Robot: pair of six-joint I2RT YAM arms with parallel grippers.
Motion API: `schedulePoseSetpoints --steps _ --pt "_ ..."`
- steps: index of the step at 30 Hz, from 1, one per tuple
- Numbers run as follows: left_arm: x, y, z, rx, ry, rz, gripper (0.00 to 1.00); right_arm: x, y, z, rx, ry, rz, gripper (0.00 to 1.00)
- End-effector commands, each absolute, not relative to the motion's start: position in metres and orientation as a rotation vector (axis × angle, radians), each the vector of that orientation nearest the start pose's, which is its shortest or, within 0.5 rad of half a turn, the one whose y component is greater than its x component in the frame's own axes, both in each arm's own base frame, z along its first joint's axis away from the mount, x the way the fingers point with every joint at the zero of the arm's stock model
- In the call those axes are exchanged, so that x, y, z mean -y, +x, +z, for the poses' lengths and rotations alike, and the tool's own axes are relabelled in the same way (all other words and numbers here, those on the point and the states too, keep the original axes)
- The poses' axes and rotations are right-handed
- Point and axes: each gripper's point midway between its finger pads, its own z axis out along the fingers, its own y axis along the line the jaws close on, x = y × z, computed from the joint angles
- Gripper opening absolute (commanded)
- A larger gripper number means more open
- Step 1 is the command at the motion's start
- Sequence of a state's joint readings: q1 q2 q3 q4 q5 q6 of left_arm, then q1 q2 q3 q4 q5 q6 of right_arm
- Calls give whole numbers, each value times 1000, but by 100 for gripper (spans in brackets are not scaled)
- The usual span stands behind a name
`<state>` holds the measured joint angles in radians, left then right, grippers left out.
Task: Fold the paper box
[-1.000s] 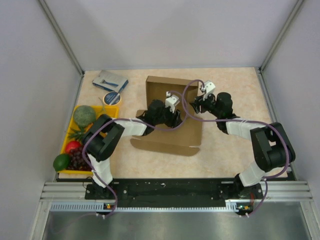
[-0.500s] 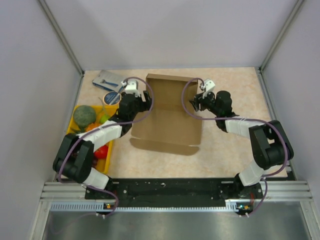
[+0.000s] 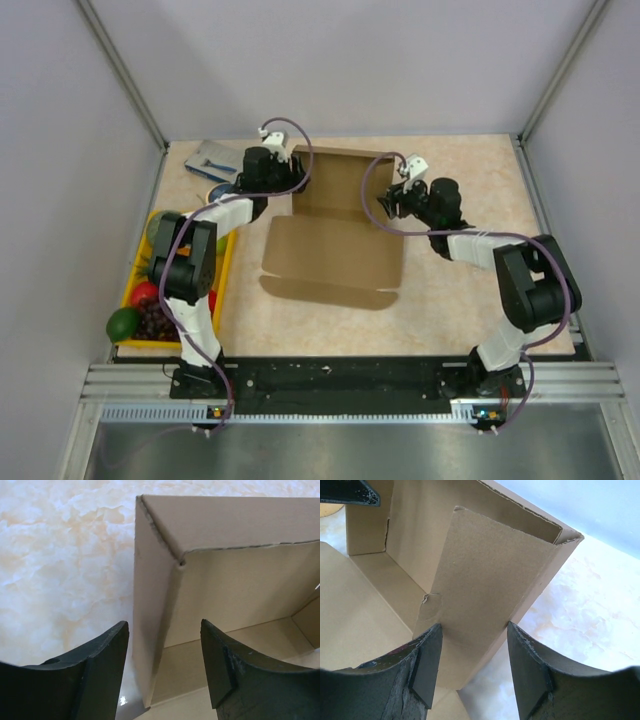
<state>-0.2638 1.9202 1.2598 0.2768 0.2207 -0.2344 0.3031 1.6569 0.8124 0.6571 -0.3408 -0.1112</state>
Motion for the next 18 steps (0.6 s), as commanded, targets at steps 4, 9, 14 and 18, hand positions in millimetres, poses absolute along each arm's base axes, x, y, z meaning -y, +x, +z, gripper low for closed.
schedulePoseSetpoints --steps 4,9,14,18 --pt "193 541 135 -2010 214 -401 47 -202 458 168 -1601 -591 453 54" --pt "197 546 133 -2004 219 -256 18 -200 462 166 -1616 -561 456 54" --pt "196 533 156 -1869 193 -153 3 -195 466 167 -1646 -495 449 54" --pt "194 503 168 -1786 197 -153 0 -183 466 170 -1680 -415 390 55"
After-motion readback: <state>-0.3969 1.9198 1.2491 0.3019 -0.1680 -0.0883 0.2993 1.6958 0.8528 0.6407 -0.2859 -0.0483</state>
